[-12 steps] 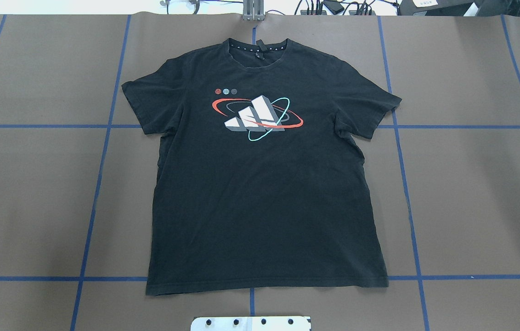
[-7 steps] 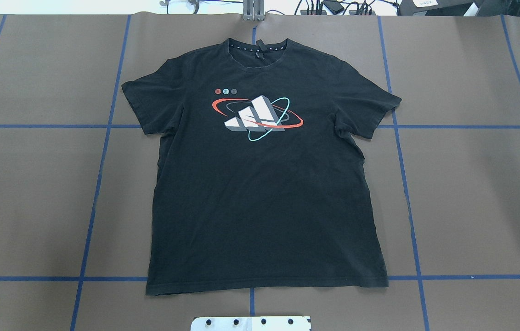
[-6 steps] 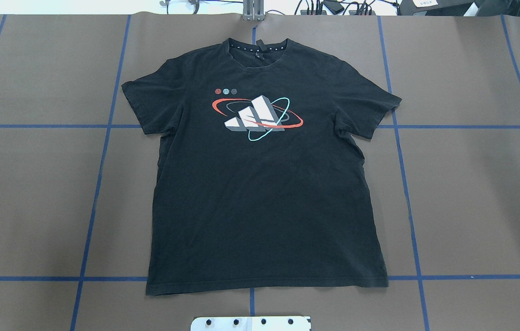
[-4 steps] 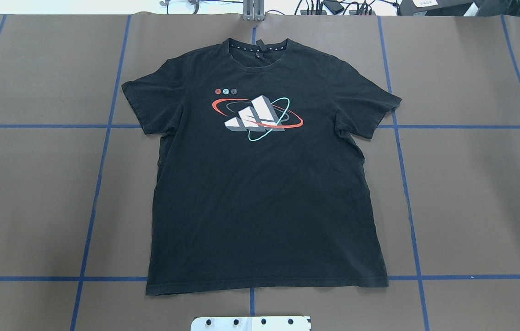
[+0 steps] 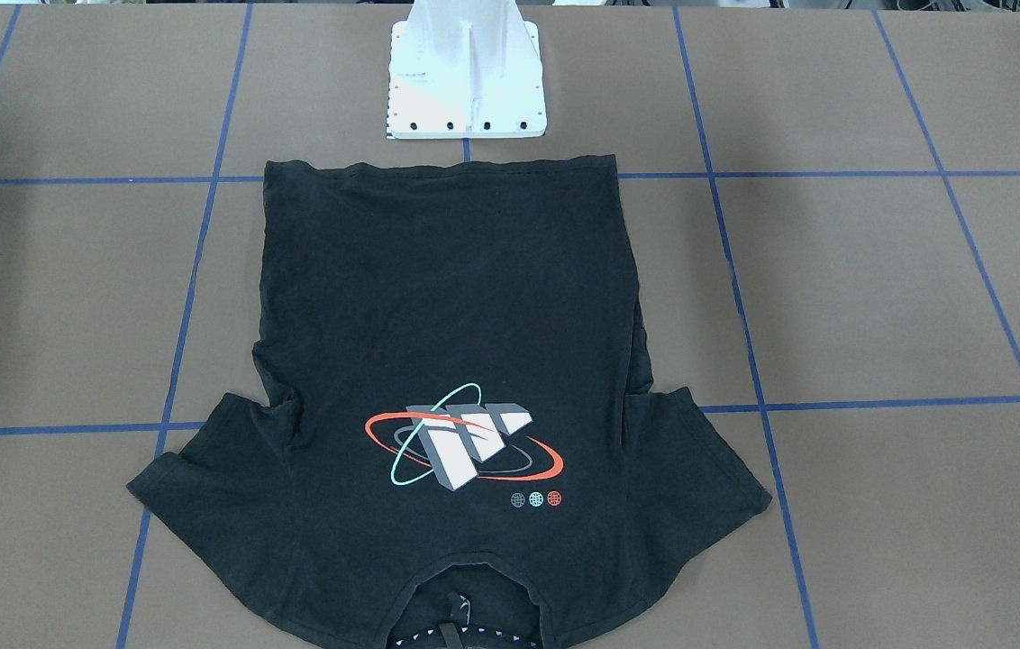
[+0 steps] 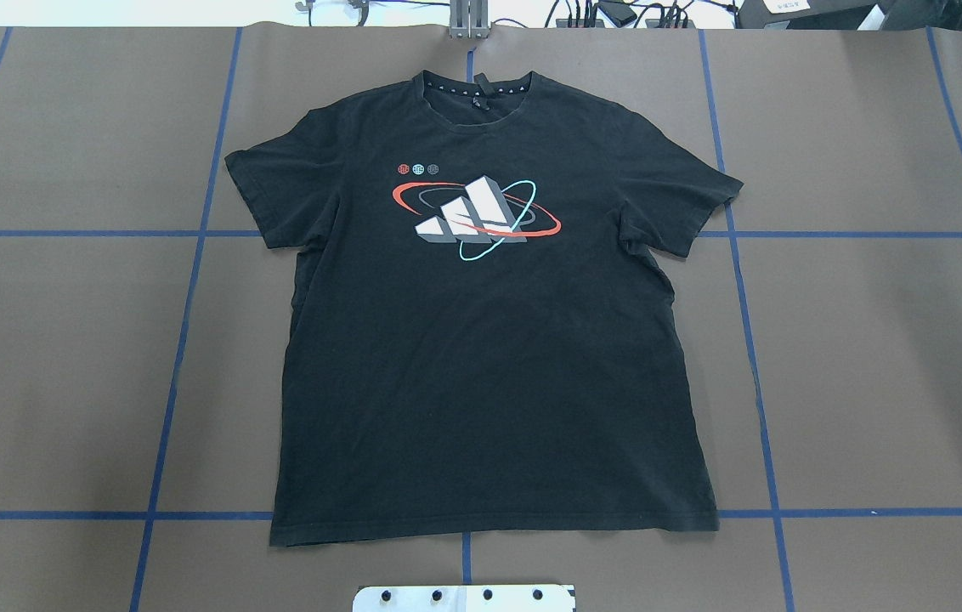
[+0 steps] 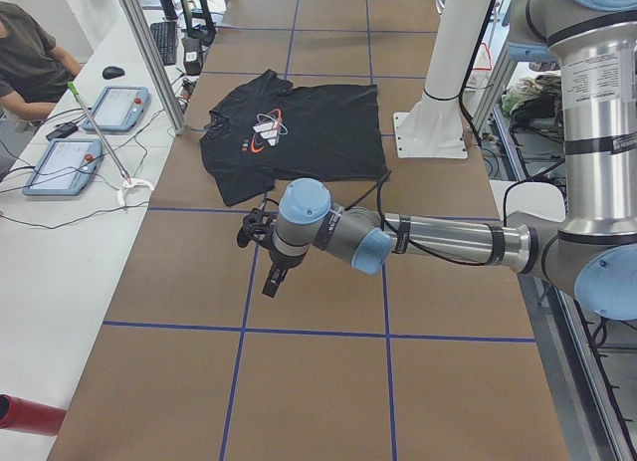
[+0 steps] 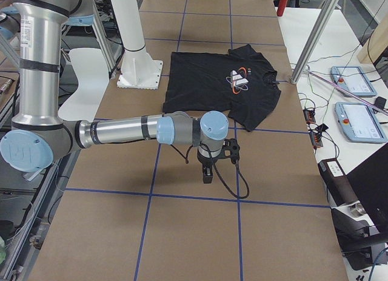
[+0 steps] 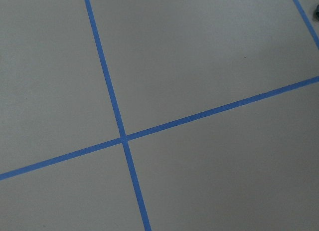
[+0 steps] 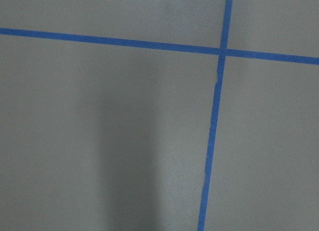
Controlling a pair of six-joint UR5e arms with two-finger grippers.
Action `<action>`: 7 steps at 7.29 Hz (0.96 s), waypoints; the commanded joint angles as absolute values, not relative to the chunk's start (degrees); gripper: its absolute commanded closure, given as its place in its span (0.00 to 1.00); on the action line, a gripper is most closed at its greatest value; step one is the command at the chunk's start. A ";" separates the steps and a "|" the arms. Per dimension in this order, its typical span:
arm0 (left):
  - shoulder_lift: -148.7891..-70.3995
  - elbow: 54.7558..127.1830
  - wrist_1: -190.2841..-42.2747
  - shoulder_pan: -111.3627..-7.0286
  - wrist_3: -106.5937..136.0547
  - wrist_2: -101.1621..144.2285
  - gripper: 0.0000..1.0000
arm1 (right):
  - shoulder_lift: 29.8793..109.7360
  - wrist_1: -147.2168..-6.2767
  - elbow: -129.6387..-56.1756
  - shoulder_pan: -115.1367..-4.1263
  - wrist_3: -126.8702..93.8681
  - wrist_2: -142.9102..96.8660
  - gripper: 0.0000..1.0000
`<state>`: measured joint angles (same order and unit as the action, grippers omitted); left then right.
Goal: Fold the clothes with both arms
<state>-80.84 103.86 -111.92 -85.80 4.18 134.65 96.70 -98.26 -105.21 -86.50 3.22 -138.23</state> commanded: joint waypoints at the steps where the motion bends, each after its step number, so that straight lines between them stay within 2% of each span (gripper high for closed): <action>1: -80.86 103.80 -111.97 -85.78 4.31 134.65 0.00 | 96.59 -98.26 -105.20 -86.22 1.95 -139.83 0.00; 7: -81.04 104.15 -111.97 -85.61 4.31 134.74 0.00 | 96.51 -98.17 -104.94 -83.86 -3.06 -139.31 0.01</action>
<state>-81.10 104.13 -111.93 -85.61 4.38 134.67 96.93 -98.20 -105.14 -85.12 -0.93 -139.41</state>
